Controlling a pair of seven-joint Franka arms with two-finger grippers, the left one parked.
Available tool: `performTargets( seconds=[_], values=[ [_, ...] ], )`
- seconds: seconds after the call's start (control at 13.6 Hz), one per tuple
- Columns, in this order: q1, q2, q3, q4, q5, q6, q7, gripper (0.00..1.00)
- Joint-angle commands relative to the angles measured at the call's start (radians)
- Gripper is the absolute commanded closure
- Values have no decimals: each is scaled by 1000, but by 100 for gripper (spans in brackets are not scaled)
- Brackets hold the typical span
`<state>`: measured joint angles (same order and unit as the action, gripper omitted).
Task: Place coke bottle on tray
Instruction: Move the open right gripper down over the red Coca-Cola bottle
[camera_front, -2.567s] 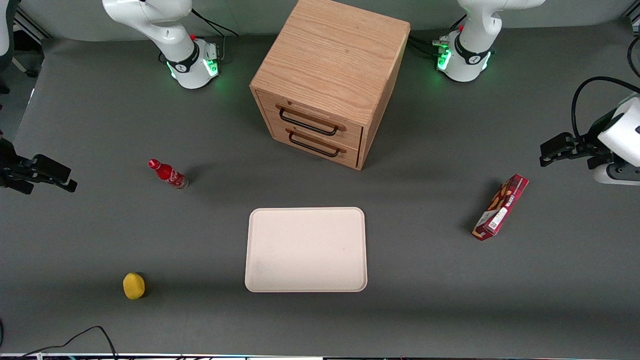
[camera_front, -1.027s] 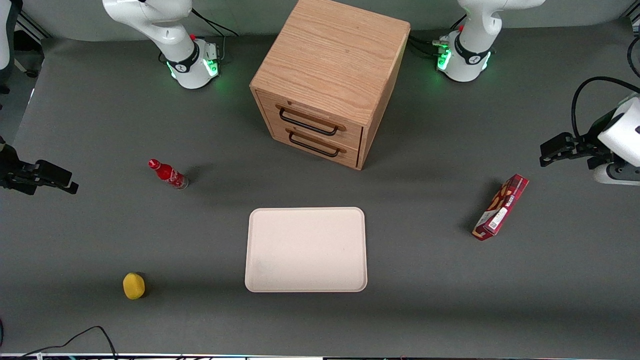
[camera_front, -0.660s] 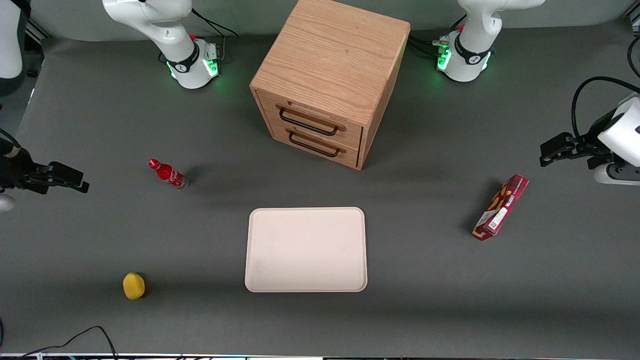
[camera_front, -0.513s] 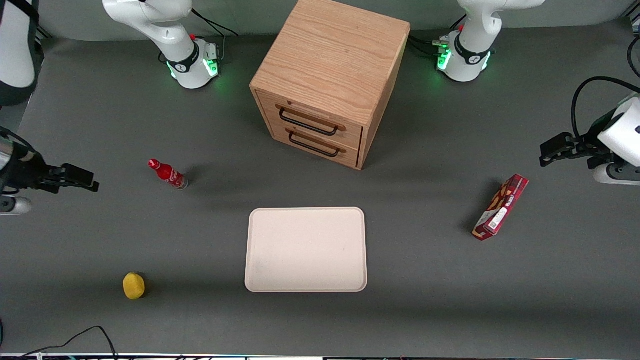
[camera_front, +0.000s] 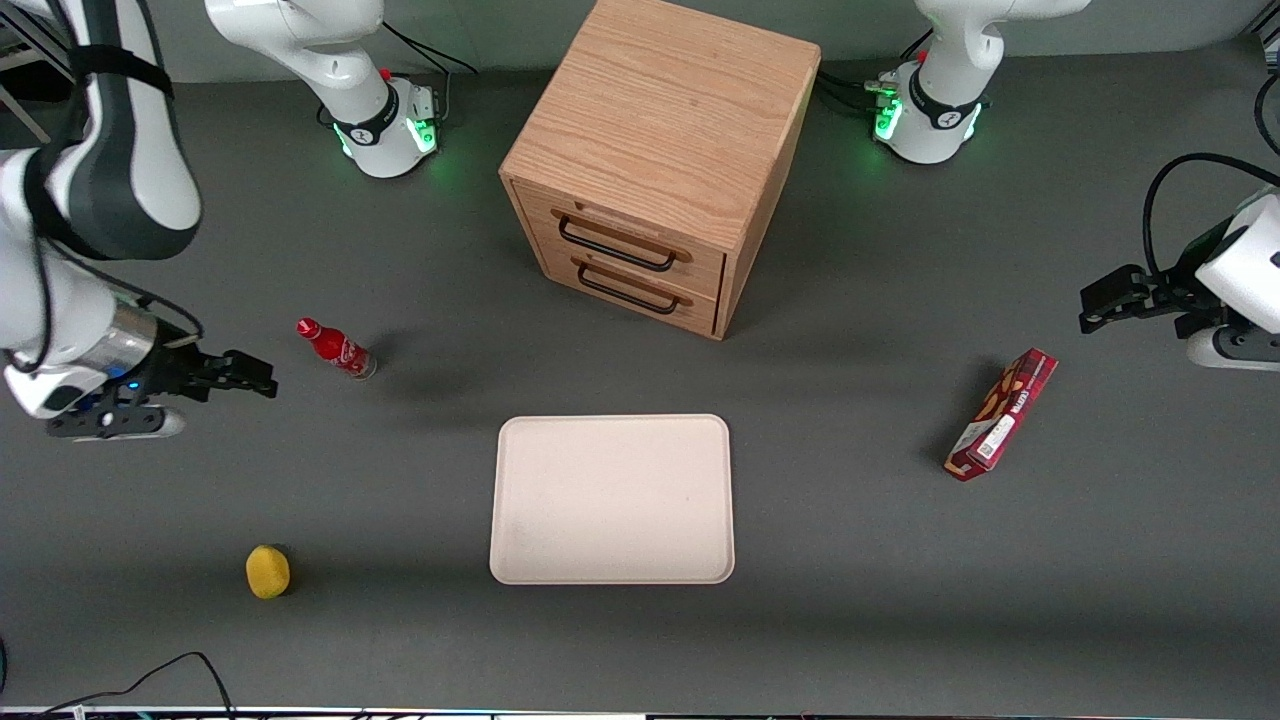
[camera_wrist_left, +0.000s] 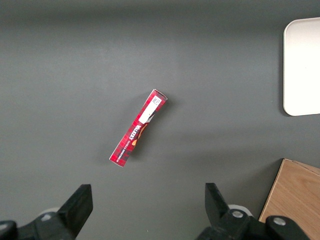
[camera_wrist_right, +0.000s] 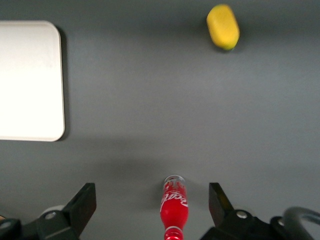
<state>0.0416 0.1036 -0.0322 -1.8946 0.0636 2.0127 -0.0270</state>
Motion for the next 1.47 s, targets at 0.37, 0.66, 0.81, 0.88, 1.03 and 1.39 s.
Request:
performTargets(
  seconds=[0.37,0.66,0.81,0.88,1.03,1.39],
  values=[
    [-12,-165,21,-365,16,242,-17,1],
    [-29,-174,23,-423,16,267,-22,6],
    [-29,-194,23,-471,16,297,-22,8],
    [-29,-199,23,-492,16,317,-22,8],
    [-29,-199,23,-515,16,343,-22,11],
    [-29,-235,23,-589,16,374,-24,21]
  ],
)
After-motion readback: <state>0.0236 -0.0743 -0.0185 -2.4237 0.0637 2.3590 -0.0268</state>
